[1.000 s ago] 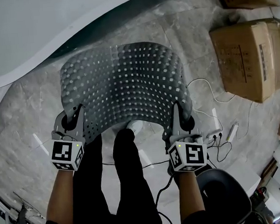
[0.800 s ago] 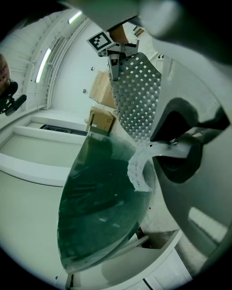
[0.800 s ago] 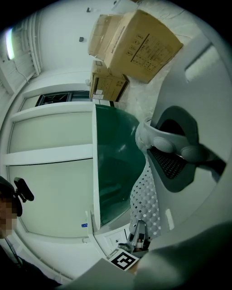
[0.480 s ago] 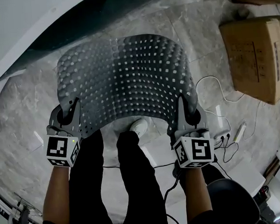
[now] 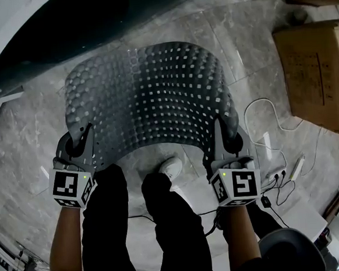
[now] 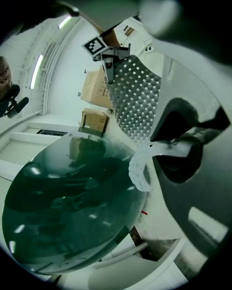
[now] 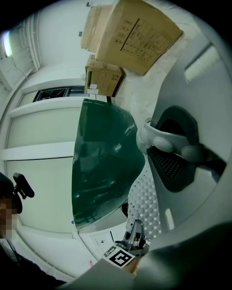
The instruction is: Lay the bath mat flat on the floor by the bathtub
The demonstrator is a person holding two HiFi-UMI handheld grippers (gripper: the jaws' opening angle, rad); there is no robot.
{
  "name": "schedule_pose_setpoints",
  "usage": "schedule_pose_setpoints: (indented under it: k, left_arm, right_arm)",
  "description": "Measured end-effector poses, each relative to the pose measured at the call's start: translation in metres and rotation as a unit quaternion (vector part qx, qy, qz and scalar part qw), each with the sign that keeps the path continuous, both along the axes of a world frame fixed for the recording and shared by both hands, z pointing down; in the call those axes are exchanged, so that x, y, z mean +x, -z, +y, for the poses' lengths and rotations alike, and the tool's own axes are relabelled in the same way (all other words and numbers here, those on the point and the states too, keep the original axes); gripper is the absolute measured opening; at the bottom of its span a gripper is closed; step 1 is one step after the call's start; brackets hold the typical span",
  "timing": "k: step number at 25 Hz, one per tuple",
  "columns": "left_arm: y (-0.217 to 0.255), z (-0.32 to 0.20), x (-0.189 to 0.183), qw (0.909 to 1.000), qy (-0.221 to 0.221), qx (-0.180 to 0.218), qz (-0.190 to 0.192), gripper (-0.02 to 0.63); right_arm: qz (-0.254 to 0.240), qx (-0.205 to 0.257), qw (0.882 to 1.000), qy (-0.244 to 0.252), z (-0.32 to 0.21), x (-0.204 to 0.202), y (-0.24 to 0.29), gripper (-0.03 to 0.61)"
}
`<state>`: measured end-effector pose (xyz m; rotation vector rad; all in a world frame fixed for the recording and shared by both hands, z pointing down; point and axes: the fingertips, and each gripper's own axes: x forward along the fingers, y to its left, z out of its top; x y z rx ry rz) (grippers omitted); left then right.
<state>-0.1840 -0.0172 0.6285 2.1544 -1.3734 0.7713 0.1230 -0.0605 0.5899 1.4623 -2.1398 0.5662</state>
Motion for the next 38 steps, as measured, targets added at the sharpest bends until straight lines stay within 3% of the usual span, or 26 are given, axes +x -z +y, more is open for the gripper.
schedule_pose_setpoints:
  k: [9,28,38]
  left_arm:
    - [-0.081,-0.003,-0.013,0.9999,-0.013,0.006,-0.007,0.017]
    - [-0.151,-0.01,-0.007,0.9967,-0.068,0.038,-0.024,0.017]
    - [-0.179,-0.007,-0.025,0.9957,-0.069,0.052,-0.033,0.017]
  right_arm:
    - [0.0,-0.008,1.0,0.004,-0.004,-0.004,-0.083,0.048]
    - [0.023,0.003,1.0,0.01,0.007,0.019,-0.157,0.049]
    - [0.036,0.017,0.999,-0.006,0.018,0.039,-0.185,0.051]
